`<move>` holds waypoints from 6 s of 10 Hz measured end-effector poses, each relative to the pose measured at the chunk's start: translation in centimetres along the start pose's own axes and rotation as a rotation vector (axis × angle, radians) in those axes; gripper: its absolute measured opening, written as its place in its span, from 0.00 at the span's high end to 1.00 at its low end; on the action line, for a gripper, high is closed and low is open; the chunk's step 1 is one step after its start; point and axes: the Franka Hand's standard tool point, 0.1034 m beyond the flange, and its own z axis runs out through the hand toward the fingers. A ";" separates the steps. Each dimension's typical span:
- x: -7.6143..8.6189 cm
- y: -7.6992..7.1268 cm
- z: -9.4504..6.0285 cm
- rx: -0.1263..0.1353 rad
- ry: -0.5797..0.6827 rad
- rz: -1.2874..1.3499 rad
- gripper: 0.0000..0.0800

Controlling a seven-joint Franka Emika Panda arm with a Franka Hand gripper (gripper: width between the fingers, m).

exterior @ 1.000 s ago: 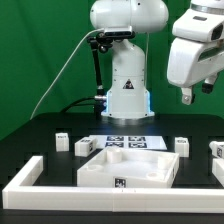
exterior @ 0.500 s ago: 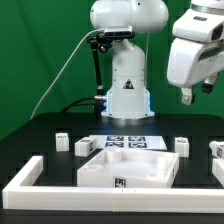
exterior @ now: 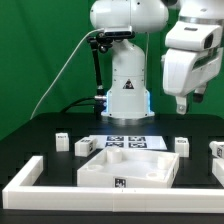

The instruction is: Assemble one leg

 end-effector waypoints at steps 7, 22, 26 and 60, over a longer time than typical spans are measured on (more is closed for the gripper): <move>-4.3 3.3 4.2 -0.059 0.076 -0.128 0.19; -6.5 1.3 12.1 -0.020 0.090 -0.162 0.34; -6.4 1.5 11.9 -0.026 0.093 -0.163 0.92; 0.2 0.3 11.5 -0.070 0.139 -0.441 0.20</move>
Offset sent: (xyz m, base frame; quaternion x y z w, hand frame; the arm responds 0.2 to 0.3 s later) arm 0.0051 -0.0385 -0.0283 -0.0276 0.0587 -0.0895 0.9939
